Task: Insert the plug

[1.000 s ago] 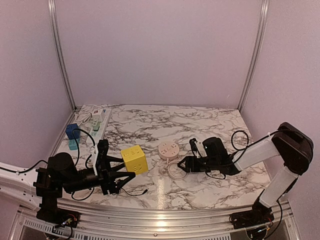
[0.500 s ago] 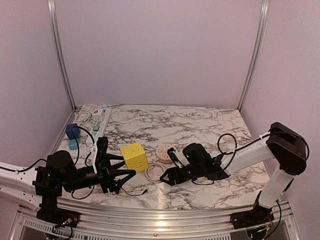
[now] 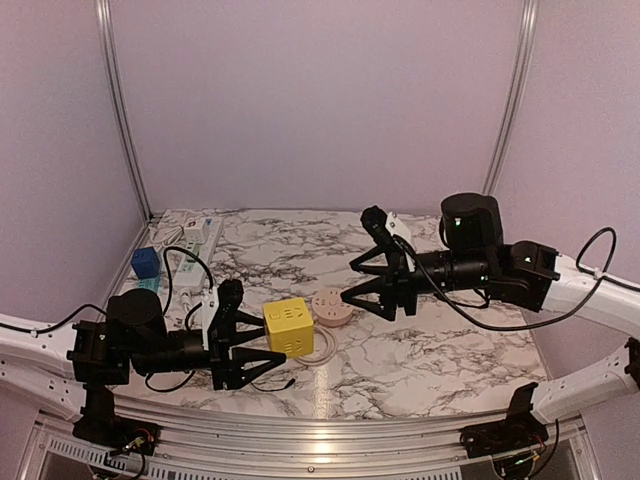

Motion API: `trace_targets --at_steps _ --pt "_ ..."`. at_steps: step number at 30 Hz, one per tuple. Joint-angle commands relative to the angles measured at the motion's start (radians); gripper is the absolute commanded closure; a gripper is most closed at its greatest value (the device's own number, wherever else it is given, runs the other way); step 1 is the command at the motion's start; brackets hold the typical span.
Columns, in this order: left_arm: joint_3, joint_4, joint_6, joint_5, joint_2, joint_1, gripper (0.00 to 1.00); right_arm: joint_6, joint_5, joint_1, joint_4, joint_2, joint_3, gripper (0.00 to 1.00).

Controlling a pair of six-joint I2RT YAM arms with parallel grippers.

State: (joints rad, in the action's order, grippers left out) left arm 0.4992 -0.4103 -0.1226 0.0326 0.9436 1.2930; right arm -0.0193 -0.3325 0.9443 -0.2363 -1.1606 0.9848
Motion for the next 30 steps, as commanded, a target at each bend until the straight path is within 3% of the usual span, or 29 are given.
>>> trace_targets --at_steps 1,7,15,21,30 --pt "0.077 0.081 0.063 -0.103 0.039 -0.003 0.86 -0.241 -0.181 0.003 -0.230 0.014 0.098 0.28" --pt "0.150 0.159 0.089 -0.137 0.113 -0.003 0.87 -0.355 -0.289 0.018 -0.340 -0.015 0.197 0.28" --pt "0.161 0.143 0.093 -0.140 0.137 -0.003 0.88 -0.439 -0.334 0.054 -0.335 -0.055 0.234 0.25" --pt "0.193 0.191 0.108 -0.106 0.160 -0.003 0.88 -0.454 -0.258 0.137 -0.381 -0.135 0.283 0.22" --pt "0.196 0.201 0.110 -0.102 0.156 -0.001 0.89 -0.433 -0.221 0.154 -0.415 -0.225 0.330 0.22"
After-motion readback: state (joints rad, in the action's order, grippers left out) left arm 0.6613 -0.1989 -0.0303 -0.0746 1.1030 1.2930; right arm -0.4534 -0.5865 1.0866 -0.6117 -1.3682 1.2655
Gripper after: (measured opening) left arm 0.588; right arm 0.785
